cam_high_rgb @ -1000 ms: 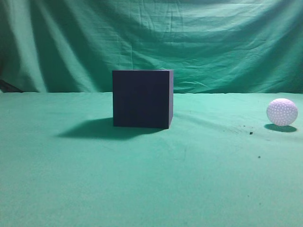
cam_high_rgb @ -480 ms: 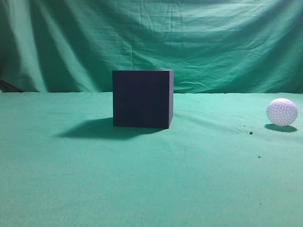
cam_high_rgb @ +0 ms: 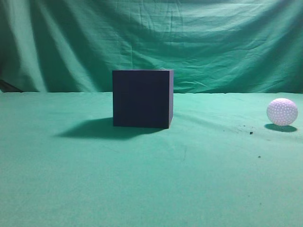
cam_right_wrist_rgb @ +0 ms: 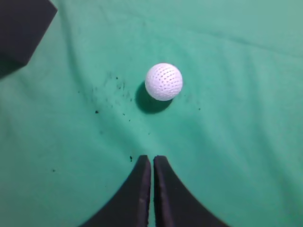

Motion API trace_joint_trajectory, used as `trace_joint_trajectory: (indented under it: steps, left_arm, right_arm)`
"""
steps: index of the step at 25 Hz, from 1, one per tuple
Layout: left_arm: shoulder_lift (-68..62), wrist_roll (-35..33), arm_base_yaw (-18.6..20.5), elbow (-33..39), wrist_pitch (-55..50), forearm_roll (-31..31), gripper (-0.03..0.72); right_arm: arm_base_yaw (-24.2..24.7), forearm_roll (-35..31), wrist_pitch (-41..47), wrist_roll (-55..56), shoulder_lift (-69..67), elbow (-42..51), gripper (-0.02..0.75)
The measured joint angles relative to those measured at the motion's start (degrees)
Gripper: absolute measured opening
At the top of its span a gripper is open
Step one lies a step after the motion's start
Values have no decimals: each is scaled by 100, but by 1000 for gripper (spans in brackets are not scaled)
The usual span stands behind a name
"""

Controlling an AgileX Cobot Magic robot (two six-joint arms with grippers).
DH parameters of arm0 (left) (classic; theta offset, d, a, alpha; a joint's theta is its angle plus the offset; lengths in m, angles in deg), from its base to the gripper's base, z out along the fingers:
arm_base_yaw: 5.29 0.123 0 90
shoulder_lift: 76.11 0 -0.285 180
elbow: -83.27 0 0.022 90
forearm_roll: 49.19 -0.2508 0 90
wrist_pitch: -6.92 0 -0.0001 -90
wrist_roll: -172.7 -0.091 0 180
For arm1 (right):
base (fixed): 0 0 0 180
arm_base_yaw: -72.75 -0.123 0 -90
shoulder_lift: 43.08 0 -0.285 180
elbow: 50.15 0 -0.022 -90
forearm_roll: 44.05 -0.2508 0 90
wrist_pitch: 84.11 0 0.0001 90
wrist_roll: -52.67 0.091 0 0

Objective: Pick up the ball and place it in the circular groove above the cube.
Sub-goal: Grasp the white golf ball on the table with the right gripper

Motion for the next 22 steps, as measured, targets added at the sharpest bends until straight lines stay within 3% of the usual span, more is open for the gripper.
trace_joint_trajectory:
  steps: [6, 10, 13, 16, 22]
  left_arm:
    - [0, 0, 0, 0, 0, 0, 0]
    - [0, 0, 0, 0, 0, 0, 0]
    - [0, 0, 0, 0, 0, 0, 0]
    - [0, 0, 0, 0, 0, 0, 0]
    - [0, 0, 0, 0, 0, 0, 0]
  right_arm:
    - [-425, 676, 266, 301, -1267, -696, 0]
    - [-437, 784, 266, 308, -1984, -1024, 190]
    - [-437, 802, 255, 315, -2523, -1208, 428]
    - [-437, 802, 176, 404, -2968, -1396, 610]
    - [-437, 802, -122, 569, -3560, -1689, 631]
